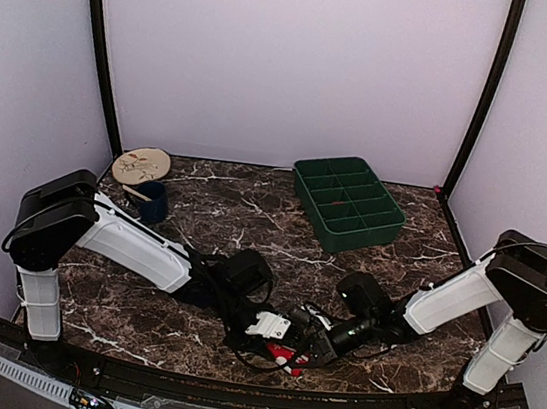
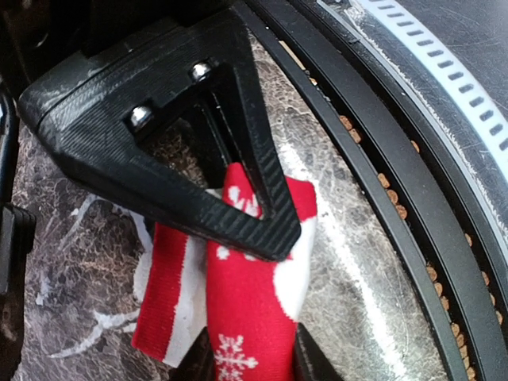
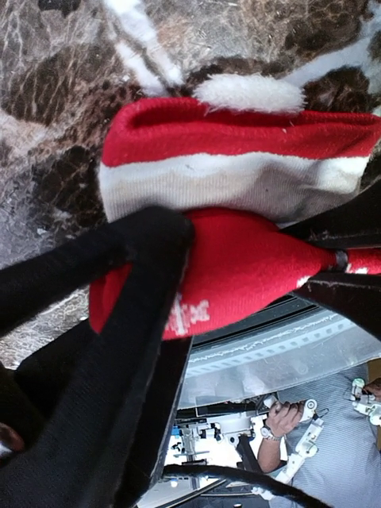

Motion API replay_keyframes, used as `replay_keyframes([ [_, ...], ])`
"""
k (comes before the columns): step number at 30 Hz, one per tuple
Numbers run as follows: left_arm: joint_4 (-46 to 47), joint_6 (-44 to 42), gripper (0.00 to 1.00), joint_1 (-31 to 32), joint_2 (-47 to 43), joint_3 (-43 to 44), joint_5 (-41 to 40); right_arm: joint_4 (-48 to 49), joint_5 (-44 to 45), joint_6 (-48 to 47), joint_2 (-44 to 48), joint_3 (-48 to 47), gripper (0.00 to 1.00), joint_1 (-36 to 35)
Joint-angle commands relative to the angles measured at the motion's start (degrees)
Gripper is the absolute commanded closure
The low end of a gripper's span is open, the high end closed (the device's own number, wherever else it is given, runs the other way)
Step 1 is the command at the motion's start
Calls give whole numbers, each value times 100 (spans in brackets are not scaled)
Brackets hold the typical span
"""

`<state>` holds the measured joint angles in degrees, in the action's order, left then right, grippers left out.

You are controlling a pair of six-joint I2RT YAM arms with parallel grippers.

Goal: Roll the socks
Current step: Roll the sock at the center of the board.

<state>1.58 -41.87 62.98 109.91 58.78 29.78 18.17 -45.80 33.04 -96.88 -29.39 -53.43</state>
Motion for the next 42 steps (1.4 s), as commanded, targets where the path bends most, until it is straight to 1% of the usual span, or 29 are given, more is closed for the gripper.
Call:
replay_keyframes([
  [1, -298, -142, 74, 34, 31, 124, 164, -391, 108, -131, -154, -71, 100, 50],
  [8, -511, -214, 87, 35, 13, 61, 213, -812, 204, -358, -171, -295, 100, 108],
  [10, -588, -225, 89, 32, 18, 65, 221, -998, 290, -466, -152, -418, 91, 120],
  [14, -763, -234, 90, 38, 22, 55, 321, -1357, 396, -671, -127, -593, 75, 144],
  [16, -858, -236, 91, 31, 31, 80, 331, -1527, 468, -762, -65, -647, 70, 161],
  [18, -995, -214, 91, 16, 31, 106, 314, -1611, 539, -810, 37, -651, 68, 193],
  [26, -1788, 76, 91, -146, 68, 250, 317, -2017, 1025, -1090, 433, -650, 64, 335],
  [30, -2209, 291, 91, -260, 198, 449, 482, -2277, 1455, -1324, 505, -729, 63, 342],
  [33, -2601, 441, 91, -339, 396, 700, 618, -2361, 1847, -1465, 794, -704, 63, 340],
  [39, -3268, 633, 91, -523, 752, 1147, 1048, -2356, 2628, -1741, 1250, -464, 62, 318],
  [42, -3602, 692, 91, -609, 1002, 1422, 1471, -2357, 2901, -1830, 1497, -370, 62, 236],
])
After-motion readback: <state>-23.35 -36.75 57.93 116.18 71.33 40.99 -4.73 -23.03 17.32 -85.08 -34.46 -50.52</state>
